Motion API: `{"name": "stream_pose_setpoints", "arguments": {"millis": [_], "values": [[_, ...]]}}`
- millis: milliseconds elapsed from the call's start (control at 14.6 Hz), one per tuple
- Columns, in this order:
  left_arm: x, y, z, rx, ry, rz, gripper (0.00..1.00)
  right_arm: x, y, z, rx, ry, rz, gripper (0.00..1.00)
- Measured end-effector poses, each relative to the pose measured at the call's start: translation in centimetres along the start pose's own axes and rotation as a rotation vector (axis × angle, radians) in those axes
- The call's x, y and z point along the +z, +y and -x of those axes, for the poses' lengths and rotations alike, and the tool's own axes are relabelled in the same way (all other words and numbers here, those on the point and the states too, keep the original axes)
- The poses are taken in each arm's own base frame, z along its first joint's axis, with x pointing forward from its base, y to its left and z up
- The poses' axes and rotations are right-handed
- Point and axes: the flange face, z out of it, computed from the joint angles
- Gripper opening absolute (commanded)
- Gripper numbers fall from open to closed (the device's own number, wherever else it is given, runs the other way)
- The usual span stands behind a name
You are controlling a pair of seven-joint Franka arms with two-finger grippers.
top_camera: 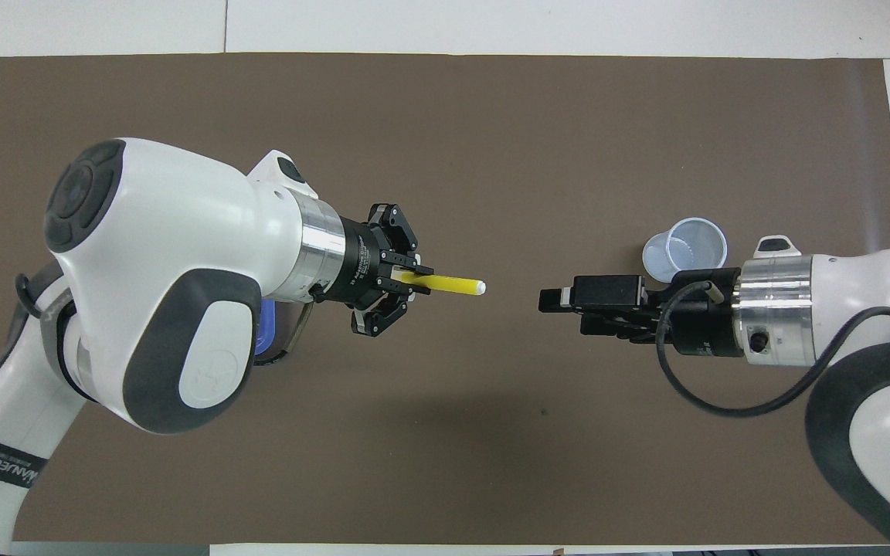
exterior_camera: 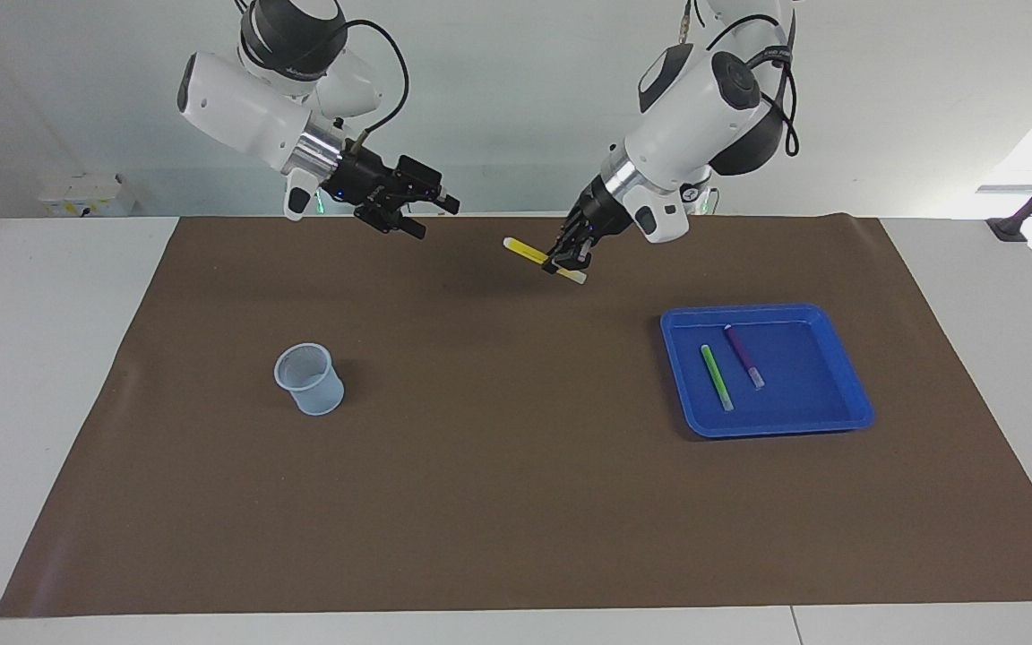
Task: Transfer and insert pens with both arms
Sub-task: 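Lift the yellow pen with the left gripper while the right gripper approaches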
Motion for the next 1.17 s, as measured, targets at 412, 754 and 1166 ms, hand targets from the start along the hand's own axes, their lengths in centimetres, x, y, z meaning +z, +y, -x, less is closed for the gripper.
{"name": "stream_pose_setpoints", "arguments": {"millis": [412,754,1166], "values": [[1.2,-1.2,1.5,-0.145,-0.090,0.043,0.00,1.8,-1.6,0.5,0.010,0.070,0.000,0.97],[1.6,-1.6,2.3,-0.192,-0.125,0.047,0.00,2.4,-2.0,0.2,0.031,0.121,0.001,0.90],[1.8,-1.9,2.7,-0.210,-0.142,0.051,0.00,2.7,-2.1,0.4,0.033,0.117,0.003,0.76]]}}
